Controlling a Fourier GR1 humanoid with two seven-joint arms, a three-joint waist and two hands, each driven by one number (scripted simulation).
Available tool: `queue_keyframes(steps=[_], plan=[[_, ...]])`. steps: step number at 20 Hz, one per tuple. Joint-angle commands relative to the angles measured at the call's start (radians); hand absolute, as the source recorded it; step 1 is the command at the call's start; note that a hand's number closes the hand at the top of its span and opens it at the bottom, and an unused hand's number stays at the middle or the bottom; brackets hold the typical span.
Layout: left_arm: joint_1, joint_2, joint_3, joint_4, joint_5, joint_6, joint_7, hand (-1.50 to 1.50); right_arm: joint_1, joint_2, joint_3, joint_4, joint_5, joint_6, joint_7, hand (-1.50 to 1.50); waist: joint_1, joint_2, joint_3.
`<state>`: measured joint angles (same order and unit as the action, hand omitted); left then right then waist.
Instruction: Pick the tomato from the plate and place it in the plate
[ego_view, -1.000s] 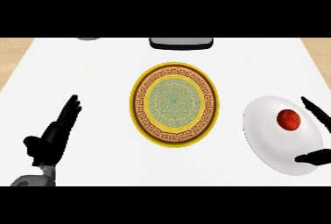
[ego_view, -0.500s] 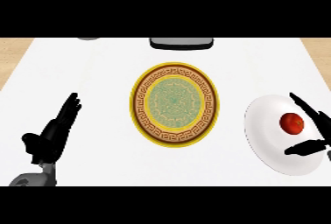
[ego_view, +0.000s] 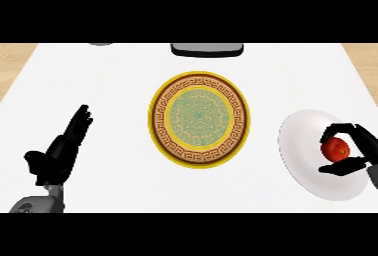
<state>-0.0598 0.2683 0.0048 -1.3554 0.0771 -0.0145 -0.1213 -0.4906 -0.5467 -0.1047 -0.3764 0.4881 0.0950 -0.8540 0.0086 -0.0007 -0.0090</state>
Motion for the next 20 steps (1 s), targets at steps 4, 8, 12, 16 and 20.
queue_keyframes(steps=[4,8,12,16,20], plan=[[-0.015,-0.02,-0.002,0.021,-0.03,0.01,0.004,0.0,-0.026,0.02,0.068,0.015,0.115,-0.152,0.129,1.5,0.003,0.003,0.009],[-0.066,-0.008,0.021,0.053,-0.011,-0.007,0.02,0.0,-0.089,-0.009,0.148,0.017,0.229,-0.192,0.301,1.5,0.002,0.005,0.009],[0.018,-0.006,0.017,-0.051,-0.007,-0.016,0.042,0.0,-0.053,-0.014,0.117,-0.114,0.208,-0.275,0.286,1.5,-0.006,-0.002,0.009],[0.021,-0.027,0.024,0.004,-0.026,-0.009,0.002,0.0,0.084,-0.053,0.11,-0.417,0.138,-0.14,0.305,1.5,-0.025,-0.006,0.007],[0.039,-0.002,0.056,0.006,-0.018,-0.012,0.0,0.0,0.159,-0.12,0.081,-0.669,0.072,-0.053,0.351,1.5,-0.04,-0.012,0.006]])
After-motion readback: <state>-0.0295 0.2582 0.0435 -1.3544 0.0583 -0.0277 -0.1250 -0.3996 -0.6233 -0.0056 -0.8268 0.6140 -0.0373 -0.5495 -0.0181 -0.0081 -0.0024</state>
